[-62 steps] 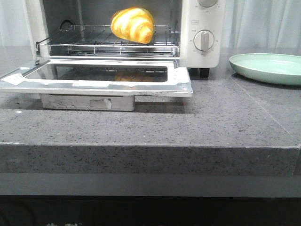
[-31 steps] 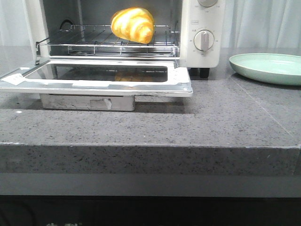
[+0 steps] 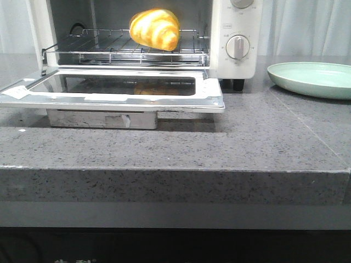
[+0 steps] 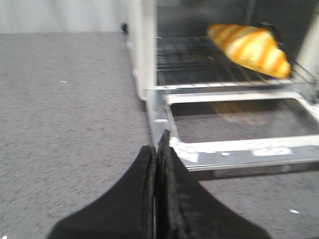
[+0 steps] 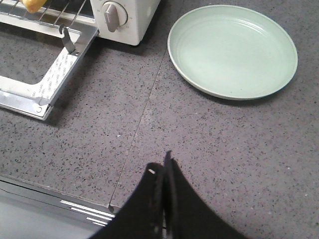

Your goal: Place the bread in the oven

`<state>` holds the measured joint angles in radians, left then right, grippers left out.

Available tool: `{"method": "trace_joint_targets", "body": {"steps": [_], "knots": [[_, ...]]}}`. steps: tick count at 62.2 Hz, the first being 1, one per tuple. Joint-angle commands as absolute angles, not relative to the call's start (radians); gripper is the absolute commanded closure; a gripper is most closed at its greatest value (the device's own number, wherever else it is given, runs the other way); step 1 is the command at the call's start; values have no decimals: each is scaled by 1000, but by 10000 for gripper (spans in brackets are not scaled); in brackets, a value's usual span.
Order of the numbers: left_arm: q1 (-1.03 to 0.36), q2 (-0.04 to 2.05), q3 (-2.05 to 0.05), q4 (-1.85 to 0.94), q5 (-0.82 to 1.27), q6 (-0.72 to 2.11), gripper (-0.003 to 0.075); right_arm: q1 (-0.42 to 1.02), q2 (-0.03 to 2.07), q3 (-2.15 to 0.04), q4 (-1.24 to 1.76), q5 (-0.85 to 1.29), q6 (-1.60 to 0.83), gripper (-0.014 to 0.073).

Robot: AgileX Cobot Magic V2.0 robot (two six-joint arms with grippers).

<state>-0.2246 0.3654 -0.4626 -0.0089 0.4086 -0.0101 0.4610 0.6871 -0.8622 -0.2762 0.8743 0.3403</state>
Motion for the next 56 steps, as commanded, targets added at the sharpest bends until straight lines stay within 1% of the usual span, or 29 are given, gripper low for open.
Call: {"method": "trace_joint_targets", "body": {"steps": [1,10,16,27,36,56], "knots": [[-175,286,-361,-23,185,-14,738,455,685,-884,-295,815,334,662],[-124,143,-171,-26,46,-14,738,455,685,-884,-295,815,334,662],[-98,66,-90,-35,7,-14,738,455,685,-884,-295,815,334,662],[-59,-17,11,-52,-49,-14,738,455,685,-884,-295,815,334,662],[-38,-30,31,-65,-42,-14,738,455,685,-884,-295,815,334,662],[-38,-28,31,-69,-44,-14,738,455,685,-884,-295,814,334,662]]}}
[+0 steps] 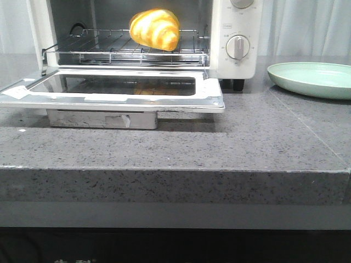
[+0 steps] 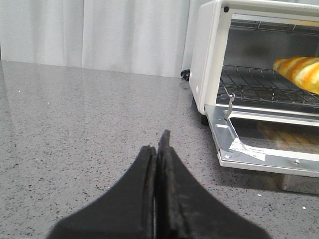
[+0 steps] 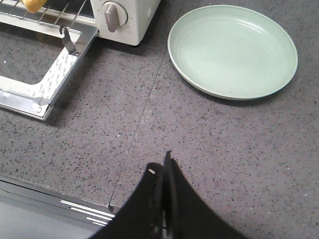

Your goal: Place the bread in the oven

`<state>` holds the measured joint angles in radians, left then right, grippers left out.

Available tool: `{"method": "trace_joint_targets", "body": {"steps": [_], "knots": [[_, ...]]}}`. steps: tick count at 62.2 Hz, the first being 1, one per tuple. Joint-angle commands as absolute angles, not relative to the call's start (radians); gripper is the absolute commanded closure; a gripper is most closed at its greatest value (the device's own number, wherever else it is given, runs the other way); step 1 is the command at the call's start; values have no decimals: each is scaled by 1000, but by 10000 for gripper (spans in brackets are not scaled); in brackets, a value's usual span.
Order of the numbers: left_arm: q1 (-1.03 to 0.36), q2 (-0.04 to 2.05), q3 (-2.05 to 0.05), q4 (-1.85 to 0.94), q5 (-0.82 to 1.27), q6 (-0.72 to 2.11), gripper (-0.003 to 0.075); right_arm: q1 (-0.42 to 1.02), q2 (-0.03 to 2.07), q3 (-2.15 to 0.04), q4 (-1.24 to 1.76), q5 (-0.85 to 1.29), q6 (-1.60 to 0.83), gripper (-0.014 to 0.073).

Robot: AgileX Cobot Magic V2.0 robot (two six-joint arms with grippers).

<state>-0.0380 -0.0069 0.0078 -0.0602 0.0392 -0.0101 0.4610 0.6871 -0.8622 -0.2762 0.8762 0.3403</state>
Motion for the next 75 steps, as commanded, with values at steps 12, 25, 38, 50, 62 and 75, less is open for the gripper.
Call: {"method": "trace_joint_targets", "body": {"steps": [12,25,38,50,62,75], "knots": [[-38,-28,31,-69,-44,-14,738,455,685,-884,-295,814,334,662],[-38,-28,31,-69,-44,-14,738,455,685,-884,-295,814,334,662],[-38,-28,31,-69,-44,-14,738,455,679,-880,-295,811,334,662],[-38,-28,31,-69,-44,-14,738,278,531,-699,-297,598,333,662],[-38,-28,31,-69,-44,-14,738,100,271,-374,-292,210,334,662],[-38,-28,31,-69,-44,-14,738,-18,44,-84,-287,-64,334,662]]}}
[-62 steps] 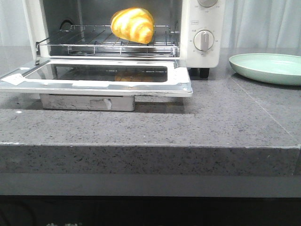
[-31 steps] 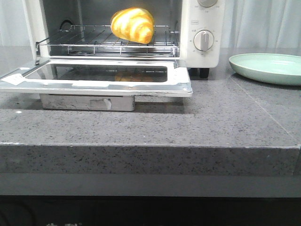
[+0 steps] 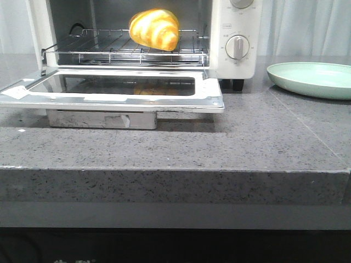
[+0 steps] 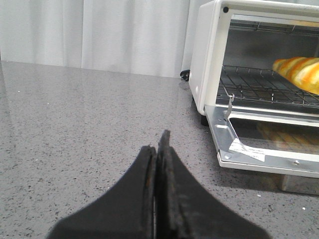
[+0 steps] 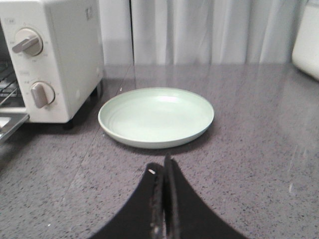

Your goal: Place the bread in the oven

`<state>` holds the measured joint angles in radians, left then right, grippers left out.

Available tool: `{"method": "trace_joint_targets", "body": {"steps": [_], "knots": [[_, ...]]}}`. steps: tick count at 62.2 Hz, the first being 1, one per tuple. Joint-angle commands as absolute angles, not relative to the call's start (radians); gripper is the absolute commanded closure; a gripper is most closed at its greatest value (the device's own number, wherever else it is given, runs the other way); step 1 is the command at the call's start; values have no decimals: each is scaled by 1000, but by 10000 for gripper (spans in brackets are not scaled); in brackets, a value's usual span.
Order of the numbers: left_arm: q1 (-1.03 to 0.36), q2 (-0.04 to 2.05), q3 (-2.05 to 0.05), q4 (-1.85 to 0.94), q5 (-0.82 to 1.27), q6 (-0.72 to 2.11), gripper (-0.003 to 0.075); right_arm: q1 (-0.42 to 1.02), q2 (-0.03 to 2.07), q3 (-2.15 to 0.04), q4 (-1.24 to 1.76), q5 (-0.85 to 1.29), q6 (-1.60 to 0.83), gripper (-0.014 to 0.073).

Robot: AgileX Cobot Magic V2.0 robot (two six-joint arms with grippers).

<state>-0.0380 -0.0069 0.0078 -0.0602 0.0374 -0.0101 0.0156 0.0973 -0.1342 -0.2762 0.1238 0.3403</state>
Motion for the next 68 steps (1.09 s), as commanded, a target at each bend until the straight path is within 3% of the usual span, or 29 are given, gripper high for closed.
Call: {"method": "trace_joint_targets", "body": {"steps": [1,9,46,60,68], "knots": [[-38,-28,31,-69,-44,-14,738,-23,34,-70,-287,-77,334,662],[-38,-28,31,-69,-44,-14,738,-38,-30,33,-287,-168,334,662],[-38,-27,31,-69,-44,-14,738,-41,-31,30,-271,-138,351,662],[-38,-27,31,-69,-44,-14,738,-36,-31,30,86,-89,-25,662],[-38,-27,31,-69,-44,-14,738,-36,-32,30,99,-83,-52,662]]}}
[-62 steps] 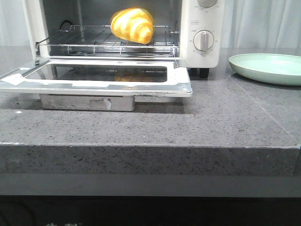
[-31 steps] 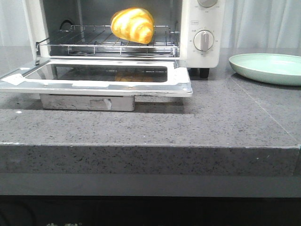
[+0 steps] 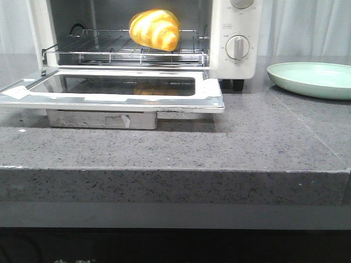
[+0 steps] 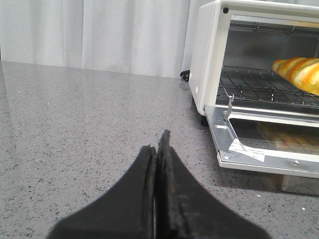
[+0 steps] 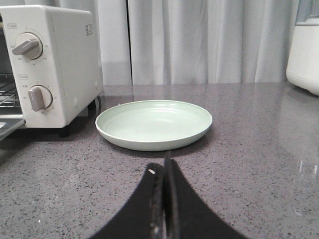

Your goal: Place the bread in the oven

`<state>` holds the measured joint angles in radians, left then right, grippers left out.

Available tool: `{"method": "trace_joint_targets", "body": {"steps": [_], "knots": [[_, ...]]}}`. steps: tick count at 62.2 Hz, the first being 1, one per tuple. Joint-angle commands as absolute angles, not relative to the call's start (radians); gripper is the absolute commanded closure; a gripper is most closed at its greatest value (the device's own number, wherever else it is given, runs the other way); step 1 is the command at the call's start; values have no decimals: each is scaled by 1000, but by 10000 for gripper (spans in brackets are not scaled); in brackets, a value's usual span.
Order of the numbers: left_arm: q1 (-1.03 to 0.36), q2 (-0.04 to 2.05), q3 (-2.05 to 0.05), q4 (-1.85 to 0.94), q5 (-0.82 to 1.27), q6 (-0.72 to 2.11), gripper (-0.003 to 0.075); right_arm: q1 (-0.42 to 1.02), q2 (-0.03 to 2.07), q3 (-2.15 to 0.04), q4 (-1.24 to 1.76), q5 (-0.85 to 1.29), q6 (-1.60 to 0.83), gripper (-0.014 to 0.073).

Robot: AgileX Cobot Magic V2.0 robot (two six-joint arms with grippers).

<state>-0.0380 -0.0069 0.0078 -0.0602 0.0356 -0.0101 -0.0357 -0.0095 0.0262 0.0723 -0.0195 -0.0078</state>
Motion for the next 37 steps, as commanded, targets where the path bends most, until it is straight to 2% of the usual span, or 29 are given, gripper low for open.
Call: {"method": "trace_joint_targets", "body": {"steps": [1,37], "knots": [[-38,-27,31,-69,-44,-14,738,-36,-32,30,99,-82,-52,662],[-38,-27,31,-69,-44,-14,738,-36,-32,30,97,-35,-52,662]]}}
